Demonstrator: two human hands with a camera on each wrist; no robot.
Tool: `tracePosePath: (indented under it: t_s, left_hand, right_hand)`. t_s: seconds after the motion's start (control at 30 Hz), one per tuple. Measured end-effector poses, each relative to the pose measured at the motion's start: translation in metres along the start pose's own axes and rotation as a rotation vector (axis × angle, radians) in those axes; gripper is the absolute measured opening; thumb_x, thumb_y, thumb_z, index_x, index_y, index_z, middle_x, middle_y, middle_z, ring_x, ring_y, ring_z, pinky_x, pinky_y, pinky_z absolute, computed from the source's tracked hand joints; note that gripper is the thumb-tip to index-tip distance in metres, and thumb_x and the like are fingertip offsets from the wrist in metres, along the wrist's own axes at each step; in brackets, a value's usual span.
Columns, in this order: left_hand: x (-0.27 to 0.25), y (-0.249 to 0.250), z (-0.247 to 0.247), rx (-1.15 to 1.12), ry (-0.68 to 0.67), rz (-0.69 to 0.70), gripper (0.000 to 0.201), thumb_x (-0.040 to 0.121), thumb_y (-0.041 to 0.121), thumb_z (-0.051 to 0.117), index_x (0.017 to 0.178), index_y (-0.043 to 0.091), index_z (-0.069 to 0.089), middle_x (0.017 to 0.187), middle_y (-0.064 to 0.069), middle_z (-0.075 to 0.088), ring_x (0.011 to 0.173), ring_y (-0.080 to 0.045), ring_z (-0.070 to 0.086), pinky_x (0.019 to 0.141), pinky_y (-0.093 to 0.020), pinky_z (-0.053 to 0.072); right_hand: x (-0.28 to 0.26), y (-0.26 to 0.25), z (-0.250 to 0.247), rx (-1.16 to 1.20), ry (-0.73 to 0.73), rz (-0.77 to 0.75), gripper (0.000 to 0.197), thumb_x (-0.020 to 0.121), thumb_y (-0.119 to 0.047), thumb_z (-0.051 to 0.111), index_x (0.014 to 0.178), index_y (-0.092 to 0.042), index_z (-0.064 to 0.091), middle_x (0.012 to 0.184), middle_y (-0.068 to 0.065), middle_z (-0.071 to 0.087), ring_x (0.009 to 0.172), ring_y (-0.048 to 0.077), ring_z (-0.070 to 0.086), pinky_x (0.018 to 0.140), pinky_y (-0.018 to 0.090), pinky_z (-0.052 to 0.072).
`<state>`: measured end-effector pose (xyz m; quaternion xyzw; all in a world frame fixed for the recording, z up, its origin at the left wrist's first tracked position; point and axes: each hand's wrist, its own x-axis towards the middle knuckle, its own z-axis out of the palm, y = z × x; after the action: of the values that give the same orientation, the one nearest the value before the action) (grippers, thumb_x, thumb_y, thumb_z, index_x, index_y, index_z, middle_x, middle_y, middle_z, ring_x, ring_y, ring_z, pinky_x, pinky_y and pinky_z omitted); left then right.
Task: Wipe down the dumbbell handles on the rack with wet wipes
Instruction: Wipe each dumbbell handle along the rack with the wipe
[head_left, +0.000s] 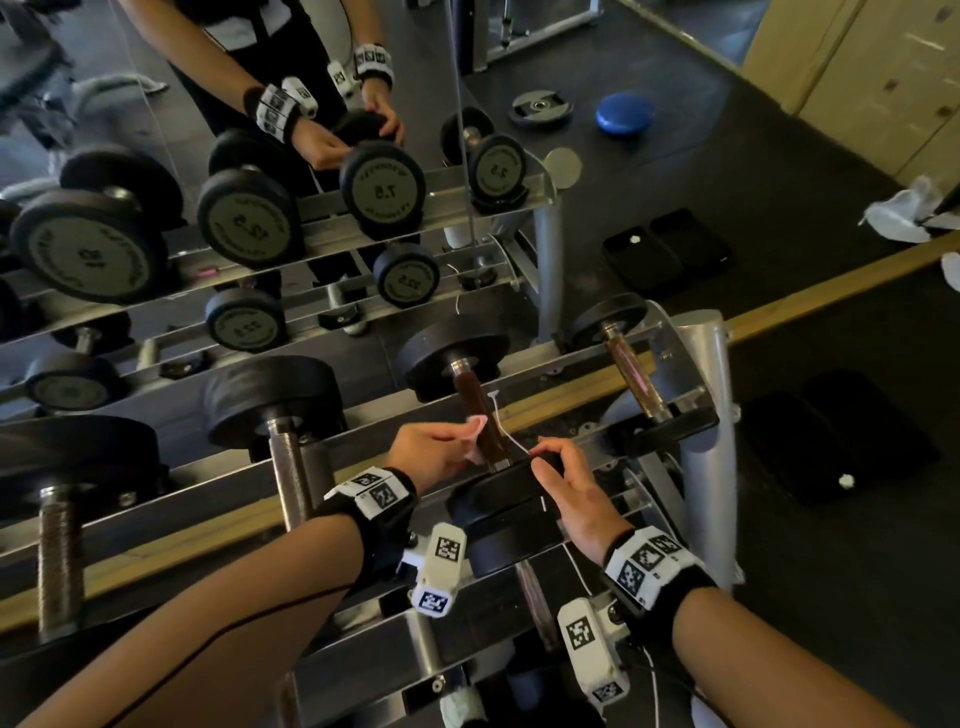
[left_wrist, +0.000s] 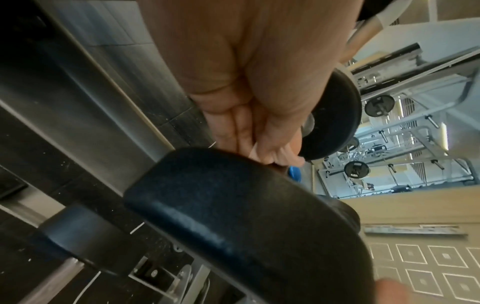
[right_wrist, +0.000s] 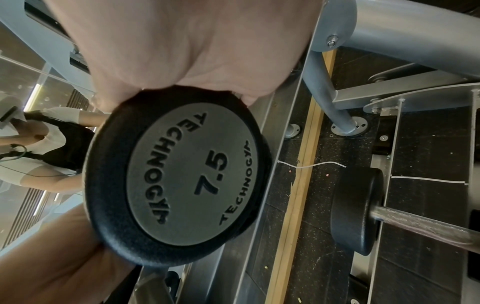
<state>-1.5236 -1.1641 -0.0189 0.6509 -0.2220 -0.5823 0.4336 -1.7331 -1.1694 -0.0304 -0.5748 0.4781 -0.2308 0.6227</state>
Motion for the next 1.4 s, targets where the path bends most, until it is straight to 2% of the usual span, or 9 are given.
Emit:
tracePosePath:
  t_s: [0.17, 0.4, 0.53, 0.67, 0.9, 1.03, 1.13, 1.2, 1.4]
  left_hand:
    - [0.003, 0.002, -0.012, -0.114, 0.089, -0.072, 0.025, 0.084, 0.019, 0.077, 0.105, 0.007, 0.076, 0.098, -0.018, 0.076, 0.091, -0.029, 0.073, 0.082, -0.036, 0.06]
    - [0.015, 0.009, 0.006, -0.132, 0.216, 0.025, 0.007, 0.092, 0.029, 0.07, 0.092, 0.026, 0.076, 0.089, -0.006, 0.078, 0.08, -0.018, 0.075, 0.063, -0.024, 0.058]
    - [0.008, 0.001, 0.007, -0.106, 0.183, 0.029, 0.016, 0.094, 0.02, 0.067, 0.104, 0.013, 0.076, 0.099, -0.016, 0.076, 0.093, -0.029, 0.072, 0.084, -0.038, 0.059]
    - [0.006, -0.001, 0.002, -0.026, 0.165, -0.046, 0.023, 0.095, 0.014, 0.065, 0.115, 0.006, 0.072, 0.103, -0.019, 0.073, 0.082, -0.028, 0.069, 0.078, -0.039, 0.06]
    - [0.016, -0.002, 0.002, -0.113, 0.273, -0.087, 0.03, 0.095, 0.0, 0.059, 0.125, 0.005, 0.065, 0.116, -0.02, 0.07, 0.107, -0.036, 0.067, 0.099, -0.052, 0.052]
    - [0.028, 0.004, 0.013, -0.285, 0.32, -0.064, 0.041, 0.09, -0.014, 0.055, 0.121, 0.01, 0.068, 0.108, -0.013, 0.073, 0.098, -0.03, 0.07, 0.088, -0.046, 0.058]
    - [0.033, 0.01, 0.015, -0.423, 0.38, -0.071, 0.033, 0.093, -0.009, 0.057, 0.106, 0.019, 0.07, 0.108, -0.013, 0.072, 0.089, -0.026, 0.072, 0.07, -0.037, 0.06]
    - [0.032, 0.011, 0.016, -0.457, 0.368, -0.068, 0.032, 0.095, -0.003, 0.058, 0.116, 0.019, 0.066, 0.109, -0.013, 0.072, 0.088, -0.025, 0.072, 0.066, -0.034, 0.059]
    - [0.018, -0.013, 0.024, -0.298, 0.279, -0.048, 0.022, 0.101, 0.006, 0.052, 0.112, 0.012, 0.07, 0.08, -0.006, 0.076, 0.064, -0.017, 0.073, 0.053, -0.028, 0.057]
  right_hand:
    - [0.001, -0.002, -0.001, -0.012, -0.008, 0.011, 0.012, 0.099, -0.033, 0.051, 0.111, -0.038, 0.05, 0.13, 0.0, 0.045, 0.12, 0.021, 0.05, 0.107, 0.052, 0.041]
    - [0.002, -0.001, -0.001, -0.016, 0.005, 0.007, 0.012, 0.099, -0.033, 0.052, 0.111, -0.035, 0.052, 0.127, 0.004, 0.048, 0.119, 0.022, 0.05, 0.108, 0.05, 0.04]
    - [0.001, -0.001, -0.001, -0.003, -0.007, 0.002, 0.012, 0.1, -0.031, 0.052, 0.111, -0.034, 0.051, 0.129, 0.005, 0.046, 0.12, 0.024, 0.049, 0.108, 0.051, 0.04]
    - [0.001, -0.002, -0.003, -0.015, -0.027, -0.003, 0.012, 0.1, -0.031, 0.051, 0.112, -0.033, 0.051, 0.129, 0.007, 0.046, 0.12, 0.024, 0.049, 0.108, 0.051, 0.04]
    - [0.002, 0.0, -0.002, -0.029, -0.03, -0.01, 0.014, 0.097, -0.038, 0.053, 0.11, -0.036, 0.052, 0.127, 0.002, 0.046, 0.12, 0.022, 0.049, 0.107, 0.047, 0.041]
    - [0.004, 0.0, -0.005, -0.023, -0.052, 0.006, 0.009, 0.096, -0.043, 0.055, 0.105, -0.045, 0.052, 0.126, 0.006, 0.049, 0.118, 0.026, 0.051, 0.105, 0.054, 0.042]
    - [0.005, -0.001, -0.007, -0.045, -0.072, 0.012, 0.01, 0.097, -0.041, 0.054, 0.106, -0.045, 0.051, 0.125, 0.006, 0.049, 0.117, 0.025, 0.051, 0.104, 0.054, 0.043]
    - [0.005, -0.001, -0.008, -0.067, -0.072, 0.0, 0.012, 0.098, -0.04, 0.053, 0.11, -0.04, 0.05, 0.125, 0.003, 0.048, 0.117, 0.019, 0.05, 0.106, 0.05, 0.041]
    - [0.003, -0.005, -0.009, -0.057, -0.088, 0.012, 0.014, 0.098, -0.036, 0.052, 0.112, -0.033, 0.05, 0.127, 0.003, 0.046, 0.118, 0.021, 0.049, 0.106, 0.05, 0.041]
